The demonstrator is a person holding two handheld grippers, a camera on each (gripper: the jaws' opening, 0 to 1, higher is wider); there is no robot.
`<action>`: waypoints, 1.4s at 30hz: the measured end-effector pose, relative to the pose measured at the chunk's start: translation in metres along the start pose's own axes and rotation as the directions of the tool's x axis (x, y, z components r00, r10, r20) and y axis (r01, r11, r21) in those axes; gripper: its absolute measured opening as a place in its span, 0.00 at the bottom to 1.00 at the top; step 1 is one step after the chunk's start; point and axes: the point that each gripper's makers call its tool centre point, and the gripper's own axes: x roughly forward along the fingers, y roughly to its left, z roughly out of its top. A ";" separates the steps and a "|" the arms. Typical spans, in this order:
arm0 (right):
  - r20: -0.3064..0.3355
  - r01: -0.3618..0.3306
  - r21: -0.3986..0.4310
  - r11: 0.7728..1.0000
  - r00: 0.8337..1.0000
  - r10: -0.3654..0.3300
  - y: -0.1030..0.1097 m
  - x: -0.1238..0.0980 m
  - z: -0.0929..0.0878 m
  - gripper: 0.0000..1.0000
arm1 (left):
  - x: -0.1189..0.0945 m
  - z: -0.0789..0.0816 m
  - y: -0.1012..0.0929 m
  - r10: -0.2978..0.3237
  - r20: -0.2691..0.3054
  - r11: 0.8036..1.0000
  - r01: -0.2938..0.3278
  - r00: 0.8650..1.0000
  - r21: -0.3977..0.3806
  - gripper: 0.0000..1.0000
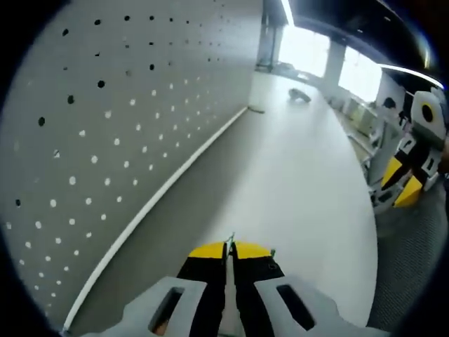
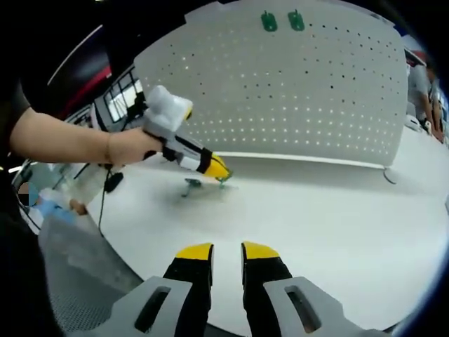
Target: Insert the hook assembly into the mounting plate slot until the hook locks in place.
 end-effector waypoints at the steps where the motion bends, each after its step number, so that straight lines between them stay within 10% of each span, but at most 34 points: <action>1: 0.001 0.000 0.000 1.000 1.000 0.000 0.000 0.000 0.000 0.14 | -0.001 0.000 0.000 -0.002 0.002 1.000 0.002 1.000 -0.013 0.02; 17: 0.025 -0.004 0.017 1.000 1.000 0.004 -0.001 -0.002 0.006 0.14 | -0.053 0.044 -0.004 0.060 0.188 0.990 -0.035 0.980 -0.134 0.02; 29: 0.057 -0.015 0.024 1.000 0.998 0.013 0.002 -0.003 0.016 0.14 | -0.099 0.041 -0.042 0.055 0.220 0.979 -0.010 0.974 -0.201 0.02; 42: 0.136 -0.074 0.033 0.997 0.988 0.069 0.030 -0.014 0.048 0.15 | -0.152 0.059 -0.076 0.116 0.352 0.949 0.001 0.929 -0.314 0.02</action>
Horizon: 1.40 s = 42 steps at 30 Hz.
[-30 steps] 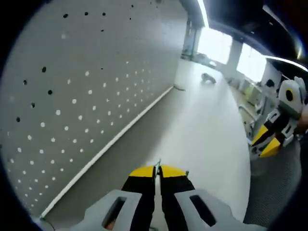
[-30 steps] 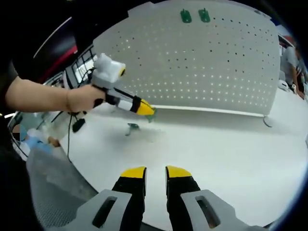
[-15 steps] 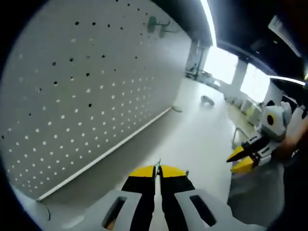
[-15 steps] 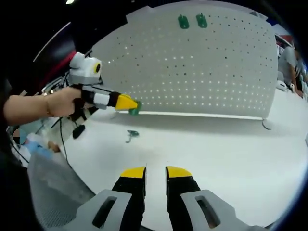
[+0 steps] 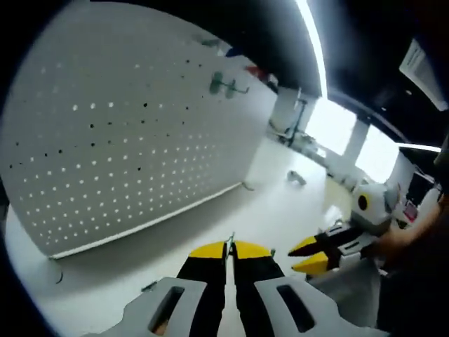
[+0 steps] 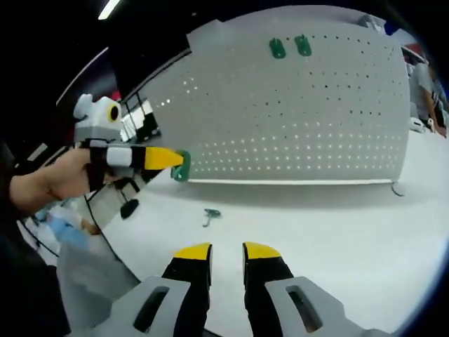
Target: Insert the hook assembly into the mounting plate slot until the hook locks in place.
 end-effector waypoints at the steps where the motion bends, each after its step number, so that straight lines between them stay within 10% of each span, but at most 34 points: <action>1: 0.012 -0.007 0.003 1.000 1.000 0.007 0.003 -0.001 0.004 0.15 | -0.002 0.001 -0.002 0.001 0.008 1.000 -0.001 1.000 -0.006 0.02; 19: 0.148 -0.148 0.011 0.989 0.978 0.145 0.069 -0.010 0.062 0.15 | -0.030 0.007 -0.022 0.011 0.114 0.993 0.003 0.993 -0.120 0.02; 42: 0.188 -0.112 -0.109 0.988 0.973 0.131 0.088 -0.005 0.084 0.10 | -0.041 0.016 -0.045 0.004 0.223 0.970 0.051 0.975 -0.240 0.02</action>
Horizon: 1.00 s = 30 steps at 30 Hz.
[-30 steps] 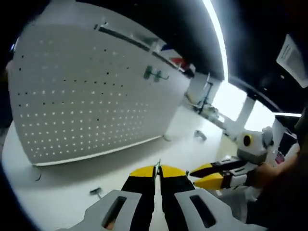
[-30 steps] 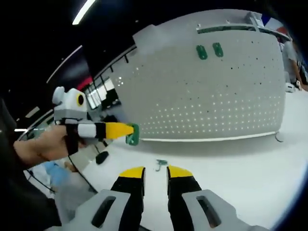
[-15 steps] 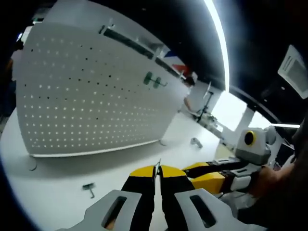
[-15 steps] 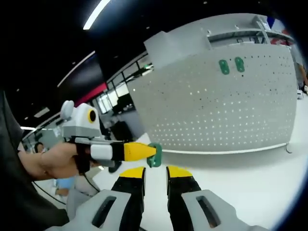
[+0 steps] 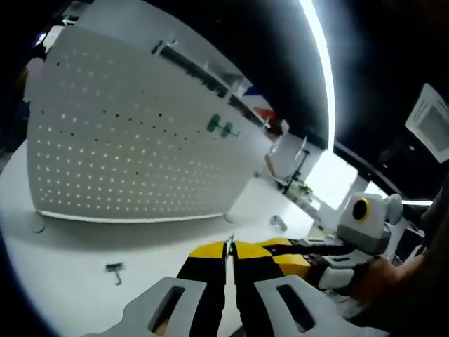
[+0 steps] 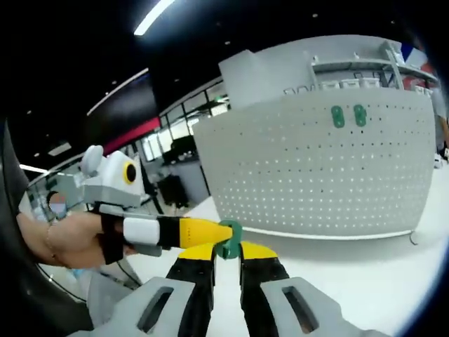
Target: Insert the hook assembly into the mounting plate slot until the hook locks in place.
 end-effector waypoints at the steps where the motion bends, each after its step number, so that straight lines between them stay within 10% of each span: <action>1: 0.003 0.003 -0.004 1.000 1.000 -0.002 0.000 0.000 0.001 0.10 | 0.000 0.000 0.000 -0.001 0.000 1.000 0.001 1.000 -0.004 0.02; 13: 0.020 0.022 -0.067 0.998 1.000 -0.021 0.001 0.002 0.007 0.06 | -0.005 -0.001 0.001 -0.013 0.036 0.991 0.018 0.999 -0.133 0.02; 30: 0.016 0.021 -0.183 0.983 1.000 -0.019 0.007 0.002 0.011 0.04 | -0.002 0.000 -0.008 -0.020 0.029 0.997 0.022 0.999 -0.070 0.01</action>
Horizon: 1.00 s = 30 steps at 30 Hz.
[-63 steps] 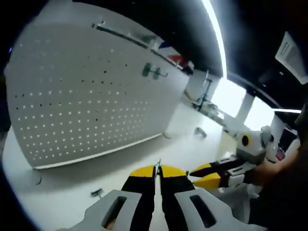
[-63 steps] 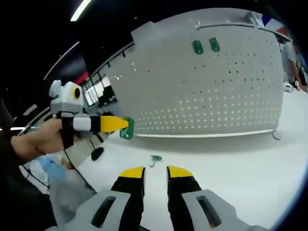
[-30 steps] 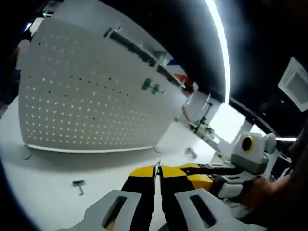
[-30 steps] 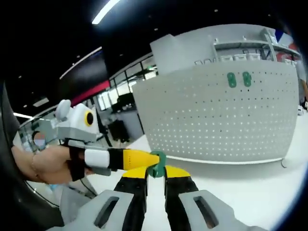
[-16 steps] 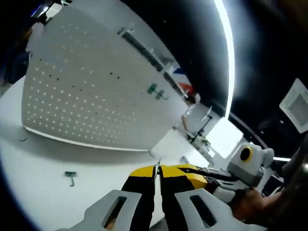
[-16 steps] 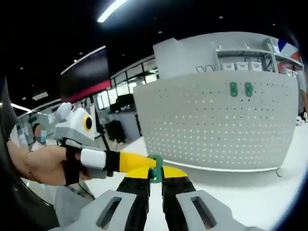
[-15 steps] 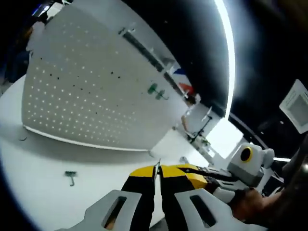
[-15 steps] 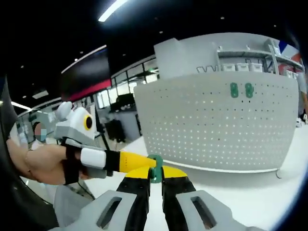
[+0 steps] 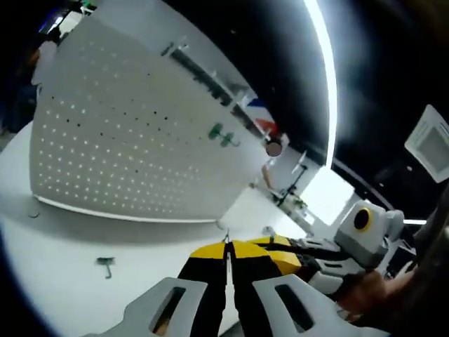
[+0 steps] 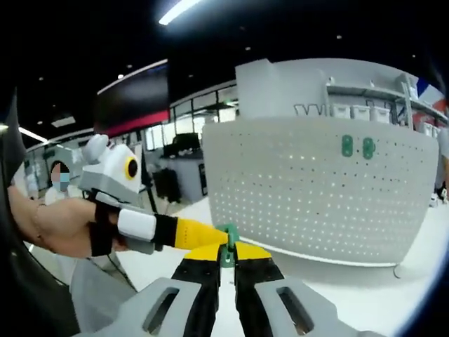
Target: Insert the hook assembly into the mounting plate slot until the hook locks in place.
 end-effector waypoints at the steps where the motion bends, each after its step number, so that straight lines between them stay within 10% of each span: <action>1: 0.000 -0.001 0.001 1.000 1.000 0.001 0.000 0.000 0.000 0.04 | 0.000 0.000 0.000 0.001 -0.002 1.000 -0.001 1.000 0.006 0.01; 30: -0.015 -0.011 -0.034 0.999 1.000 0.010 0.000 -0.003 0.001 0.01 | -0.003 0.002 -0.001 0.001 -0.031 0.997 0.002 1.000 0.077 0.01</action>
